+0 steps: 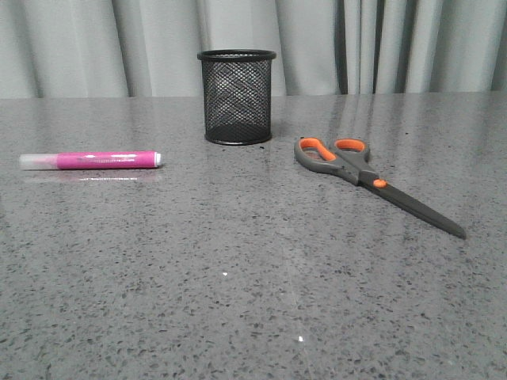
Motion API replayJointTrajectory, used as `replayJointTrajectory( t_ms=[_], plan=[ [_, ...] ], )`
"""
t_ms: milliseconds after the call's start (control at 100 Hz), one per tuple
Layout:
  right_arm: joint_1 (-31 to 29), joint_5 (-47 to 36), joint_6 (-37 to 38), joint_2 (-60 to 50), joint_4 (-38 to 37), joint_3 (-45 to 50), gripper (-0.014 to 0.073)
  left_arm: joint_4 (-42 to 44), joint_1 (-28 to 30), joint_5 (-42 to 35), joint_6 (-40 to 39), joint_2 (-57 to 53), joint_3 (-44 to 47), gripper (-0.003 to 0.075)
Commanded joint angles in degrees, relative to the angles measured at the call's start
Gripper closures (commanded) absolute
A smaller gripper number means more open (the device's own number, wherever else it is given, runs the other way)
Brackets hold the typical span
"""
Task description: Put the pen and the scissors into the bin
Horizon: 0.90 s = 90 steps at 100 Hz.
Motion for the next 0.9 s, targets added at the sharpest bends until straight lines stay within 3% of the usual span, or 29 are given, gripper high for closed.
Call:
replayJointTrajectory(
  t_ms=[0,250,490,610,760,810,890],
  plan=[
    [-0.1,1.1,-0.1,9.2,-3.0,-7.7,0.0658,5.4,-0.2,3.0,0.3,7.4,-7.9,0.0740],
    [-0.1,12.9,-0.2,29.3,-4.7,-23.0,0.0663,7.5,-0.2,19.6,7.2,24.4,-23.4,0.0739],
    [-0.1,15.9,-4.0,34.1,-4.6,-27.5,0.0646,6.7,-0.2,22.9,7.8,31.0,-28.5,0.0738],
    [-0.1,15.8,-4.7,34.0,-4.6,-28.0,0.0494,2.8,-0.2,22.8,11.4,31.6,-28.8,0.0696],
    [-0.1,16.5,-4.7,34.0,-4.6,-28.0,0.0147,-3.4,-0.2,22.4,16.7,31.7,-28.8,0.0490],
    [-0.1,16.9,-4.7,34.0,-4.6,-28.0,0.0099,-4.7,-0.2,22.4,17.7,31.7,-28.8,0.0411],
    [-0.1,17.2,-4.7,34.0,-4.6,-28.0,0.0098,-6.8,-0.2,22.4,19.6,31.7,-28.8,0.0334]
  ],
)
